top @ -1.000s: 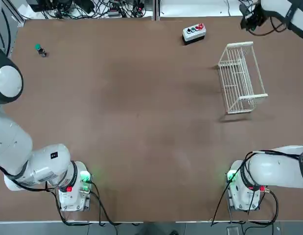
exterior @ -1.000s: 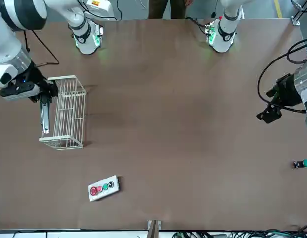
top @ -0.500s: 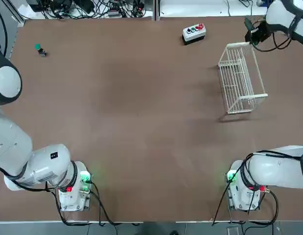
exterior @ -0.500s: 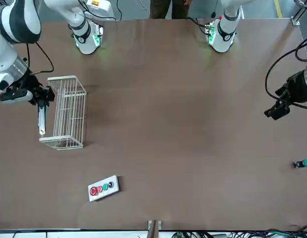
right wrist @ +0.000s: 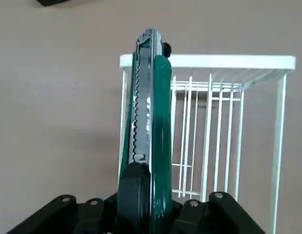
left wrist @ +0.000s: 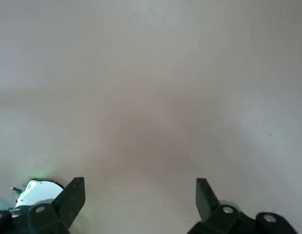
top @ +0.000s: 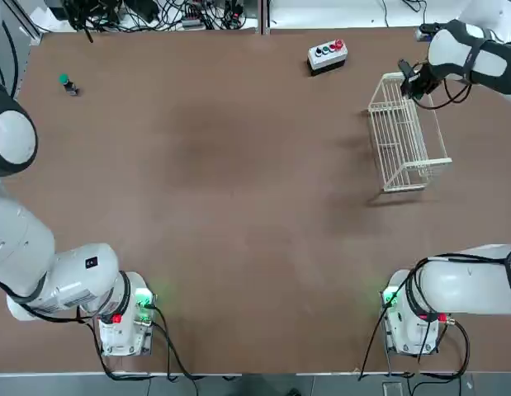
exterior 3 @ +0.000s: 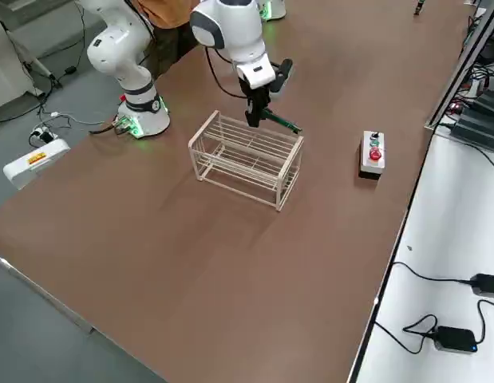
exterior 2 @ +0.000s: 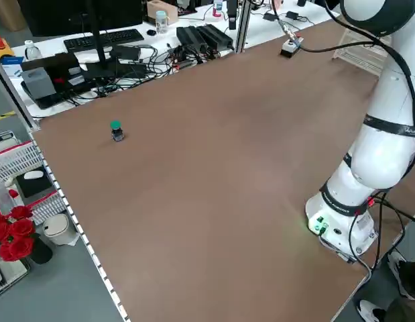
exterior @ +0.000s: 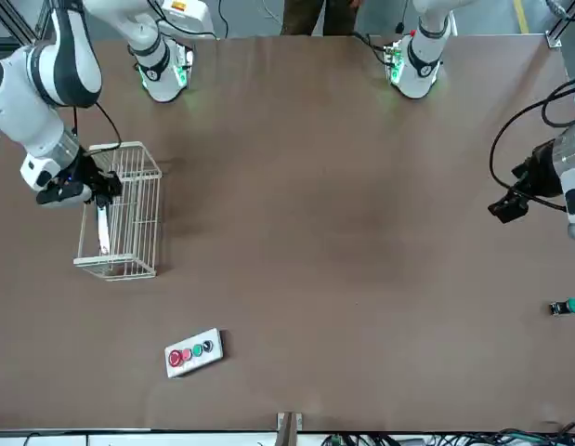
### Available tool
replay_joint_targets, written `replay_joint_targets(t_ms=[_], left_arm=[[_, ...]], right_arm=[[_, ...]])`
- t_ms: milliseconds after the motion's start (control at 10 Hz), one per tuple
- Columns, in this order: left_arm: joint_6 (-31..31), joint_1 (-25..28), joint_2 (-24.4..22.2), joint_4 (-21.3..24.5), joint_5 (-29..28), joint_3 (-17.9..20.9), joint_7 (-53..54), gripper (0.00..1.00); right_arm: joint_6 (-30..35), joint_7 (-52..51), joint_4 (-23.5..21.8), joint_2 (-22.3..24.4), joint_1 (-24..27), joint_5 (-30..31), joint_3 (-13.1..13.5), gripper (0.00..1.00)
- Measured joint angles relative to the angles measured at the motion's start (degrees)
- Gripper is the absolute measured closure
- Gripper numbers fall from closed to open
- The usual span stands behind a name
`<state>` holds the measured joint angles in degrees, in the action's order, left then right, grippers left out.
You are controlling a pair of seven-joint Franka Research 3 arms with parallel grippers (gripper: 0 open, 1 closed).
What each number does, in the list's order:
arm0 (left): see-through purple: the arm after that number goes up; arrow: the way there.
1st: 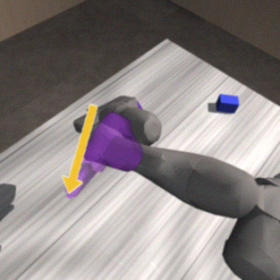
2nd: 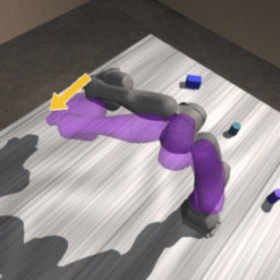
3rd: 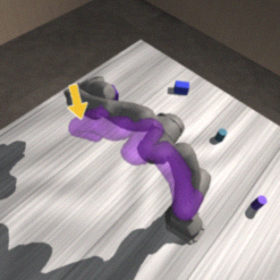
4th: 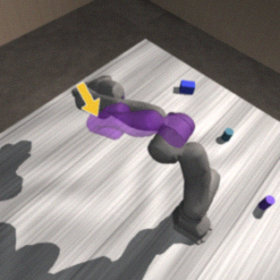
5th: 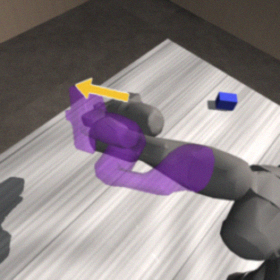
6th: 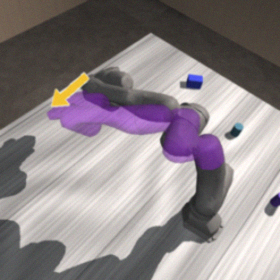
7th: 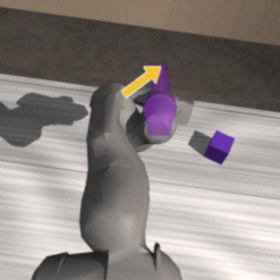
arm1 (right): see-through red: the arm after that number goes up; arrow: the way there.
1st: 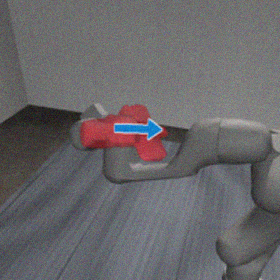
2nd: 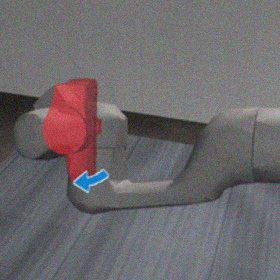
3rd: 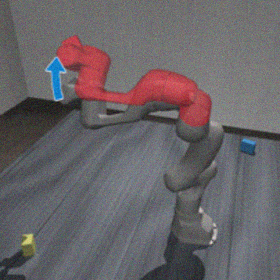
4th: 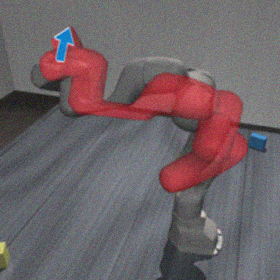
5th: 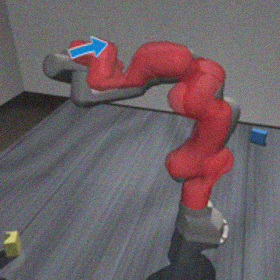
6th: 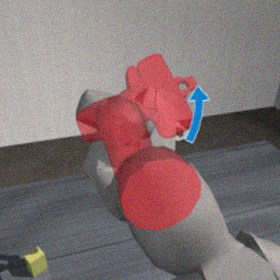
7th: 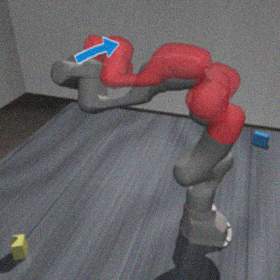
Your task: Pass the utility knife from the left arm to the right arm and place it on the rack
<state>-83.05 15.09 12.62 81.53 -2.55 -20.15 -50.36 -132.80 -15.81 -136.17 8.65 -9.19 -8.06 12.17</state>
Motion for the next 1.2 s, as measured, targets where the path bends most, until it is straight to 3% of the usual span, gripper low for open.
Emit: replay_joint_targets(t_ms=[400, 500, 700, 800, 1200], left_arm=[[0.0, -1.7, 0.4, 1.0, -2.3, 0.4, 2.5, 0.00], [0.0, -3.8, 0.0, 0.8, -2.4, 2.6, 6.6, 0.00], [1.1, -9.9, -2.7, 0.5, -0.2, 11.0, 16.4, 0.00], [1.7, -10.5, -4.5, 0.4, 1.2, 12.3, 19.5, 0.00], [3.2, -11.6, -9.0, 0.4, 2.1, 12.5, 33.6, 0.00]], right_arm=[[0.0, -1.6, -3.3, -0.8, 0.1, 0.0, 1.0, 0.99], [0.0, -2.3, -3.4, -0.9, 0.1, 0.0, 1.9, 0.99], [0.0, -2.9, -3.6, -1.6, 0.2, -1.9, 2.4, 0.98], [0.0, -2.9, -3.6, -2.2, 0.1, -2.3, 2.4, 0.98], [-0.5, -3.0, -3.6, -4.0, -0.1, -3.0, 2.3, 0.91]])
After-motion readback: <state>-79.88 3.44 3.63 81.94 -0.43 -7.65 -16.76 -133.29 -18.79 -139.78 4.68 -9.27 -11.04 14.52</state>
